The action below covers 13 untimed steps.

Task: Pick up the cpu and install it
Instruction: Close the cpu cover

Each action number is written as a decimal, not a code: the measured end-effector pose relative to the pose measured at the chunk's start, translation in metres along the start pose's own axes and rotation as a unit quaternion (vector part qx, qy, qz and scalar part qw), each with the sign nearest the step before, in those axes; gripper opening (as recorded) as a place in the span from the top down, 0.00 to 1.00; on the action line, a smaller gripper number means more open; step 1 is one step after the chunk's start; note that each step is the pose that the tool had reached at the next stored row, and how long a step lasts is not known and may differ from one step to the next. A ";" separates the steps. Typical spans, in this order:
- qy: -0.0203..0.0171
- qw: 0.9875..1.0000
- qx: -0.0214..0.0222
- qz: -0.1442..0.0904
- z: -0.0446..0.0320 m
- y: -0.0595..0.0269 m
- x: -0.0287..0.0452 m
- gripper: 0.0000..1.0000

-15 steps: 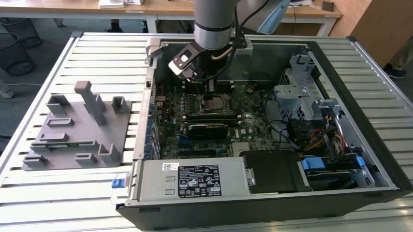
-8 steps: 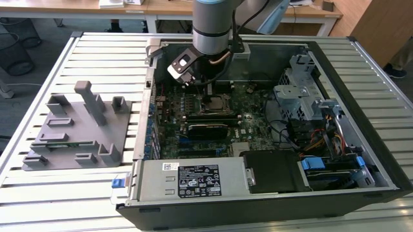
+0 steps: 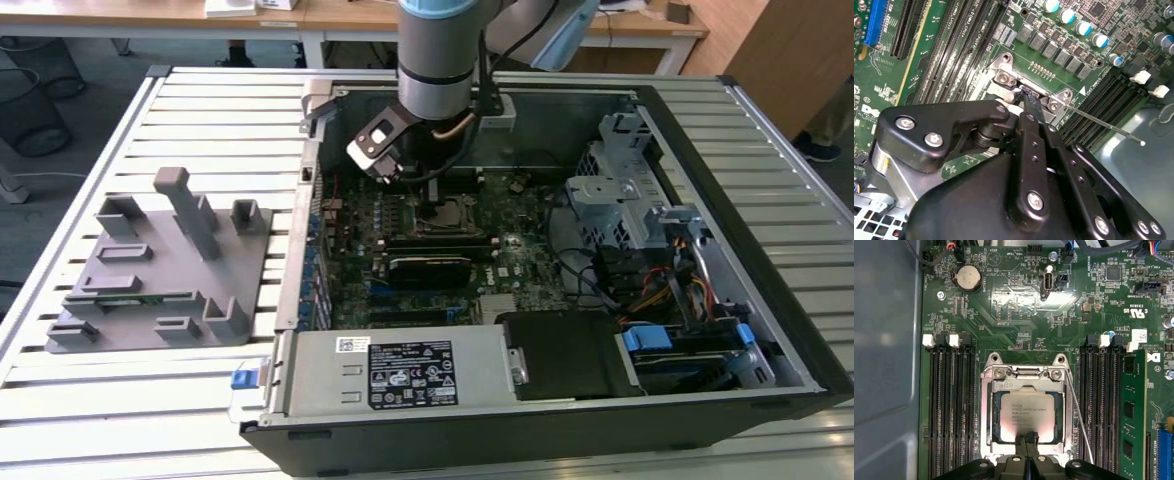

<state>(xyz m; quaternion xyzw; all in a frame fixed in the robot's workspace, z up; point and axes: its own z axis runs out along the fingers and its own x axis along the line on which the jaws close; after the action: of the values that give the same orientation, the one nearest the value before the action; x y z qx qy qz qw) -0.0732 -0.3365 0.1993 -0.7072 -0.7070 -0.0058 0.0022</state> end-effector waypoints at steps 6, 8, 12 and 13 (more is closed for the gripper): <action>0.000 1.000 0.000 0.000 -0.0040 0.0000 0.0001 0.89; 0.000 1.000 0.000 0.000 -0.0078 0.0000 0.0001 0.89; 0.000 1.000 0.001 0.000 -0.0098 0.0010 -0.0003 0.89; 0.000 1.000 0.002 0.000 -0.0099 0.0020 -0.0010 0.89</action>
<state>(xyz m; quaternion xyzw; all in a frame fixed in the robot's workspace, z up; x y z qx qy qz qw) -0.0713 -0.3376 0.2092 -0.7072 -0.7070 -0.0043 0.0038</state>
